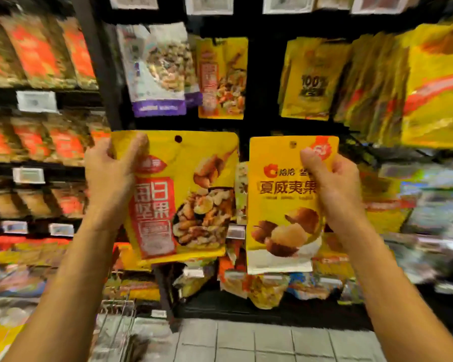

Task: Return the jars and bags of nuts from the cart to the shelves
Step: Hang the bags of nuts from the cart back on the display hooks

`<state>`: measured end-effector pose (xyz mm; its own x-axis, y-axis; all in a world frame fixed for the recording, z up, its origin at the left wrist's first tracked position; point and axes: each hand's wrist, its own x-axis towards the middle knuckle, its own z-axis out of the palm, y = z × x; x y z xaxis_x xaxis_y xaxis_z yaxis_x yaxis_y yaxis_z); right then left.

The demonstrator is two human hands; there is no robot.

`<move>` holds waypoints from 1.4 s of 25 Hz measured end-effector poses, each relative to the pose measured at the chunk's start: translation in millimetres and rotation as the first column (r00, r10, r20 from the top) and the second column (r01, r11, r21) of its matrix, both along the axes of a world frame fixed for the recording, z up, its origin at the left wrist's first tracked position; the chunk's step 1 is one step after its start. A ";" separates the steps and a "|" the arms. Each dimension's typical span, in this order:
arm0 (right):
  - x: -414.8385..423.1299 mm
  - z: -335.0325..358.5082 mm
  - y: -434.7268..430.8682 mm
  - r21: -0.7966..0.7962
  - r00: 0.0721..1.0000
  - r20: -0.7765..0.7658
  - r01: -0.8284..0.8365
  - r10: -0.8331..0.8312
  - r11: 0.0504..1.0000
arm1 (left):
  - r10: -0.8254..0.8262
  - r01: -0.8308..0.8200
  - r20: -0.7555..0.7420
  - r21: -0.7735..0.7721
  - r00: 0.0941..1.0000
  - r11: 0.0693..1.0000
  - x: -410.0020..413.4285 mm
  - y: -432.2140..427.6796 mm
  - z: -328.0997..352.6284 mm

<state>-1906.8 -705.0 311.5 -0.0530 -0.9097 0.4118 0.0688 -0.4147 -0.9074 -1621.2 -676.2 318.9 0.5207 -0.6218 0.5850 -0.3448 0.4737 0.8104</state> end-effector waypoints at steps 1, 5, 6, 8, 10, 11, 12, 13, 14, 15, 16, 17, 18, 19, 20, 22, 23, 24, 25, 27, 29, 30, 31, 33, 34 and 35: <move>-26.6 4.1 -6.9 0.006 1.000 0.006 0.000 0.000 1.000 | -0.037 0.037 -0.016 -0.008 0.999 0.999 -23.8 -20.4 -1.1; -102.3 22.9 -44.7 0.014 0.999 0.016 -0.030 0.030 0.999 | -0.112 0.108 -0.097 -0.042 0.989 0.993 -95.1 -82.5 4.2; -111.6 27.7 -53.9 0.021 0.999 0.017 -0.044 0.044 0.999 | -0.118 0.112 -0.118 -0.053 0.986 0.992 -104.9 -90.8 8.4; -125.5 39.1 -75.3 0.027 0.997 0.009 -0.083 0.083 0.996 | -0.105 0.094 -0.147 -0.076 0.984 0.993 -120.8 -107.3 16.6; -127.3 47.2 -92.4 0.020 0.994 -0.018 -0.110 0.110 0.994 | -0.076 0.065 -0.159 -0.074 0.984 0.995 -128.6 -118.8 25.8; -125.1 50.0 -99.4 0.014 0.992 -0.029 -0.123 0.123 0.992 | -0.069 0.059 -0.167 -0.067 0.983 0.996 -128.6 -123.2 30.5; -121.2 52.4 -106.1 0.010 0.990 -0.028 -0.137 0.137 0.990 | -0.064 0.053 -0.176 -0.064 0.982 0.997 -125.4 -128.5 34.8; -116.2 54.4 -111.6 0.007 0.989 -0.018 -0.150 0.150 0.989 | -0.061 0.050 -0.184 -0.061 0.981 0.997 -121.3 -133.0 38.3; -110.8 55.8 -116.9 0.007 0.988 -0.004 -0.156 0.156 0.988 | -0.064 0.053 -0.192 -0.060 0.979 0.997 -116.2 -137.3 41.2; -103.8 56.9 -124.1 0.010 0.987 0.009 -0.158 0.158 0.987 | -0.073 0.063 -0.194 -0.059 0.978 0.996 -109.9 -142.9 44.3; -96.5 57.4 -131.1 0.014 0.988 0.018 -0.153 0.153 0.988 | -0.087 0.076 -0.196 -0.060 0.977 0.995 -102.8 -149.6 46.5; -88.3 57.3 -138.0 0.012 0.989 0.026 -0.146 0.145 0.989 | -0.101 0.092 -0.195 -0.057 0.976 0.994 -95.1 -156.9 49.1; -79.0 56.5 -144.4 0.007 0.990 0.041 -0.136 0.136 0.991 | -0.120 0.112 -0.187 -0.054 0.975 0.992 -86.9 -165.1 52.9; -69.7 56.0 -151.2 0.001 0.990 0.062 -0.126 0.125 0.992 | -0.140 0.133 -0.177 -0.055 0.974 0.990 -77.8 -173.7 58.8; -59.9 56.6 -159.1 -0.004 0.989 0.083 -0.120 0.120 0.993 | -0.157 0.147 -0.165 -0.068 0.974 0.987 -67.4 -183.7 66.4; -45.2 59.4 -171.5 -0.002 0.986 0.115 -0.121 0.120 0.993 | -0.160 0.147 -0.159 -0.094 0.974 0.985 -50.5 -201.6 82.0; -36.9 62.0 -178.3 0.001 0.985 0.128 -0.115 0.114 0.993 | -0.164 0.147 -0.173 -0.103 0.971 0.984 -42.1 -211.6 90.4; -29.4 64.9 -184.5 0.002 0.985 0.139 -0.106 0.104 0.994 | -0.172 0.153 -0.186 -0.115 0.967 0.982 -35.2 -222.1 98.0; -22.5 67.8 -190.7 -0.001 0.984 0.149 -0.099 0.098 0.995 | -0.178 0.155 -0.187 -0.127 0.966 0.980 -30.5 -232.8 104.2; -11.8 71.1 -200.4 -0.006 0.982 0.162 -0.097 0.097 0.995 | -0.149 0.130 -0.143 -0.137 0.978 0.982 -26.2 -252.9 111.5; -7.3 73.2 -207.8 -0.004 0.981 0.168 -0.095 0.095 0.995 | -0.118 0.103 -0.104 -0.140 0.988 0.985 -26.7 -266.4 112.7; -7.0 74.5 -210.4 -0.002 0.982 0.169 -0.088 0.088 0.996 | -0.112 0.099 -0.094 -0.135 0.989 0.986 -26.7 -271.3 111.1; -7.8 75.4 -212.1 -0.004 0.983 0.166 -0.081 0.080 0.997 | -0.104 0.093 -0.082 -0.127 0.991 0.987 -26.8 -274.3 108.5; -10.9 78.0 -215.4 -0.017 0.985 0.158 -0.070 0.072 0.997 | -0.105 0.094 -0.077 -0.139 0.992 0.986 -25.0 -277.9 105.6; -12.6 79.5 -216.8 -0.022 0.985 0.156 -0.067 0.070 0.998 | -0.123 0.108 -0.091 -0.152 0.988 0.983 -23.8 -278.7 105.5; -14.3 80.7 -218.1 -0.025 0.986 0.151 -0.065 0.068 0.998 | -0.141 0.123 -0.112 -0.154 0.984 0.980 -22.4 -279.0 105.5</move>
<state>-1921.2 -923.1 392.2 -0.0556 -0.9049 0.4220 0.2329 -0.4228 -0.8758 -1643.6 -955.2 424.4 0.5125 -0.6024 0.6119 -0.1743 0.6248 0.7611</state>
